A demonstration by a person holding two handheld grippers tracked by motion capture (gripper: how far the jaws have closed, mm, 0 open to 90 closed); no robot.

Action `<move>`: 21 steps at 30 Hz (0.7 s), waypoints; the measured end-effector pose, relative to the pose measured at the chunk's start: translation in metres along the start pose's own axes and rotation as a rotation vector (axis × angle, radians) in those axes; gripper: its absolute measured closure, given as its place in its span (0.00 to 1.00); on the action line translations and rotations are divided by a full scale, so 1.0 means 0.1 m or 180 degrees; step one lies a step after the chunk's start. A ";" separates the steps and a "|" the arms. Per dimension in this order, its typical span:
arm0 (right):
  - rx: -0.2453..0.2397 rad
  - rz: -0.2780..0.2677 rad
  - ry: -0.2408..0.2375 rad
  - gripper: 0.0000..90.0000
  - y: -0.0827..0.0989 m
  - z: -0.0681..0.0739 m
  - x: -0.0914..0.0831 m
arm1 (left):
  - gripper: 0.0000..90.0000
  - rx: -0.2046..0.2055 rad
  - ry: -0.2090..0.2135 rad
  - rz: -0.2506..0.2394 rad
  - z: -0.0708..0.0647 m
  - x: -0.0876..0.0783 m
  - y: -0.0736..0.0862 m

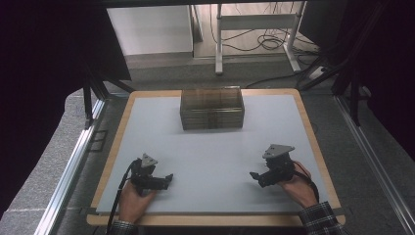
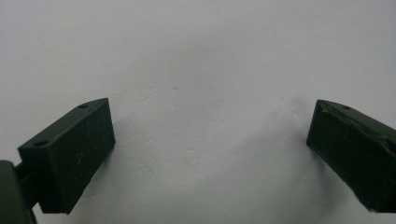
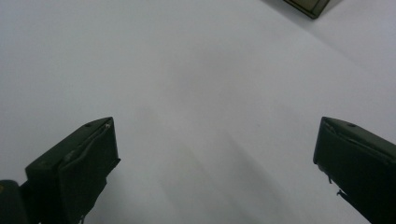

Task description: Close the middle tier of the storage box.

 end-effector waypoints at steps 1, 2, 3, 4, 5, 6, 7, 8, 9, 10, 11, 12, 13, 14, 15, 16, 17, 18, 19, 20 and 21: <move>0.0017 0.0002 0.0013 0.00 0.02 -0.01 -0.01 | 0.01 -0.0001 0.0000 0.0000 0.00 0.00 0.00; 0.0026 0.0012 0.0023 0.00 0.04 -0.02 -0.02 | 0.01 0.0001 0.0001 0.0000 0.00 0.00 0.00; 0.0034 0.0006 0.0031 0.00 0.05 -0.02 -0.02 | 0.01 0.0000 0.0000 0.0000 0.00 0.00 0.00; 0.0046 0.0014 0.0035 0.00 0.06 -0.03 -0.03 | 0.01 0.0001 0.0000 0.0000 0.00 0.00 0.00; 0.0059 0.0018 0.0051 0.00 0.08 -0.03 -0.04 | 0.01 0.0000 0.0001 0.0000 0.00 0.00 0.00; 0.0057 0.0026 0.0060 0.00 0.09 -0.04 -0.05 | 0.01 0.0000 0.0000 0.0000 0.00 0.00 0.00; 0.0081 0.0028 0.0065 0.00 0.11 -0.04 -0.05 | 0.01 0.0000 0.0000 -0.0001 0.00 0.00 0.00; 0.0081 0.0033 0.0067 0.00 0.12 -0.05 -0.06 | 0.01 0.0000 0.0000 0.0000 0.00 0.00 0.00; 0.0089 0.0041 0.0073 0.00 0.14 -0.05 -0.07 | 0.01 0.0002 0.0001 0.0001 0.00 0.00 0.00; 0.0105 0.0042 0.0078 0.00 0.15 -0.06 -0.07 | 0.01 -0.0010 -0.0002 -0.0011 0.00 0.00 0.00; 0.0115 0.0061 0.0076 0.00 0.18 -0.07 -0.08 | 0.01 -0.0008 -0.0001 -0.0008 0.00 0.00 0.00; 0.0117 0.0065 0.0081 0.00 0.19 -0.07 -0.08 | 0.01 -0.0007 -0.0001 -0.0009 0.00 0.00 0.00; 0.0129 0.0071 0.0086 0.00 0.21 -0.07 -0.08 | 0.01 -0.0005 -0.0002 -0.0007 0.00 0.00 0.00; 0.0125 0.0082 0.0084 0.00 0.22 -0.08 -0.09 | 0.01 -0.0007 -0.0001 -0.0008 0.00 0.00 0.00; 0.0134 0.0099 0.0092 0.00 0.24 -0.08 -0.09 | 0.01 -0.0006 -0.0001 -0.0006 0.00 0.00 0.00; 0.0126 0.0098 0.0104 0.00 0.26 -0.09 -0.09 | 0.01 -0.0005 -0.0001 -0.0006 0.00 0.00 0.00; 0.0134 0.0108 0.0110 0.00 0.27 -0.09 -0.10 | 0.01 -0.0006 -0.0001 -0.0006 0.00 0.00 0.00; 0.0147 0.0105 0.0102 0.00 0.28 -0.09 -0.10 | 0.01 -0.0005 -0.0001 -0.0005 0.00 0.00 0.00; 0.0154 0.0107 0.0103 0.00 0.29 -0.09 -0.10 | 0.01 -0.0004 -0.0002 -0.0004 0.00 0.00 0.00; 0.0149 0.0116 0.0111 0.00 0.30 -0.10 -0.11 | 0.01 -0.0004 -0.0001 -0.0004 0.00 0.00 0.00; 0.0163 0.0123 0.0107 0.00 0.32 -0.10 -0.10 | 0.01 -0.0002 -0.0001 -0.0004 0.00 0.00 0.00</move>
Point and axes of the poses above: each handheld gripper's, and its own axes: x roughly forward along the jaws, y roughly out of its underside, z roughly to its left, the point moved 7 cm from there along x, roughly forward along the jaws, and after that the axes turned 11 degrees about -z, right-handed, at the moved point
